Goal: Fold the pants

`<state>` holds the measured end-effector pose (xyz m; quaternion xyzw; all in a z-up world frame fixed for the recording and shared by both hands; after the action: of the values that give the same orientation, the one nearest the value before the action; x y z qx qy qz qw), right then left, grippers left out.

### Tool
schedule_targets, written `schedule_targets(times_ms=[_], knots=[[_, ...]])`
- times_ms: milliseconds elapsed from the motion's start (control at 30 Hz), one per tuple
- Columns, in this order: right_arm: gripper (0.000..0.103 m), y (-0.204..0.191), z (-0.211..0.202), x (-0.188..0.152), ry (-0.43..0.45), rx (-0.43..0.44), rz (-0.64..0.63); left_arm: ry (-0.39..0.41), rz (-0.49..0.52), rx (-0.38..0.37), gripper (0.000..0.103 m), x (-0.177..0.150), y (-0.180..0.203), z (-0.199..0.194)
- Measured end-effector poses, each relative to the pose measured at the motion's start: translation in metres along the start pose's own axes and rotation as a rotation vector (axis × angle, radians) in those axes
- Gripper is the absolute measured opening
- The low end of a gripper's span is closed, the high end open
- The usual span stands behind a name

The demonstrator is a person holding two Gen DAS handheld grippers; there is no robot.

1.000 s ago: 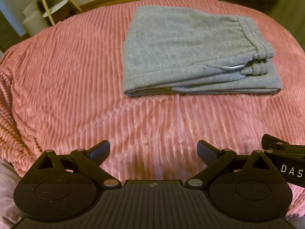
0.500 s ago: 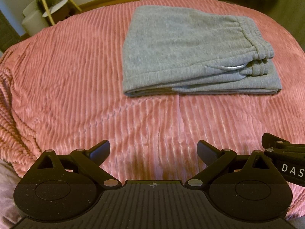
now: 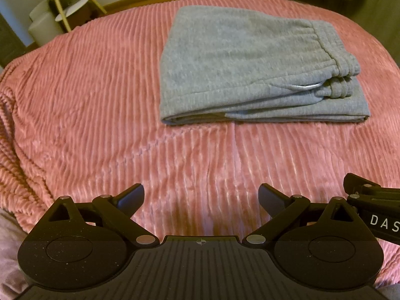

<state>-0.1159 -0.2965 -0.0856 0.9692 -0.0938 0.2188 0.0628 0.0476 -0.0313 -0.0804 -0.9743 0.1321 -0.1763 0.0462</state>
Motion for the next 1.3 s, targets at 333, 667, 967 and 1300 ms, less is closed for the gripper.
schedule_targets(times_ms=[333,667,967,1300], knots=[[0.103,-0.0001,0.0005,0.0001,0.003,-0.001,-0.003,-0.004,-0.004,-0.004,0.100,-0.0003,0.0007,0.0017],[0.103,0.0000,0.0017,-0.0003,0.005,0.000,-0.005,-0.005,-0.005,-0.006,0.100,-0.0004,0.0009,0.0031],[0.103,0.0000,0.0025,-0.0002,0.004,0.000,-0.003,-0.007,-0.005,-0.006,0.100,-0.0001,0.0015,0.0041],[0.103,-0.0001,0.0036,0.0000,0.003,-0.003,-0.008,-0.012,-0.003,-0.003,0.100,0.0002,0.0018,0.0064]])
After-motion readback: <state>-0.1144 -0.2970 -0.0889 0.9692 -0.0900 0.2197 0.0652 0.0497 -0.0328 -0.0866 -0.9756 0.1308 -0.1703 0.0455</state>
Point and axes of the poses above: each gripper's, at about its wrist camera, not at the fingertips, and z roughly the way its jaws point, y to its right, x to its top, the point moved 6 cm from there along z, roughly the way its jaws point, and after that the axes turned 6 degrees about z, right-handed, at the moved point
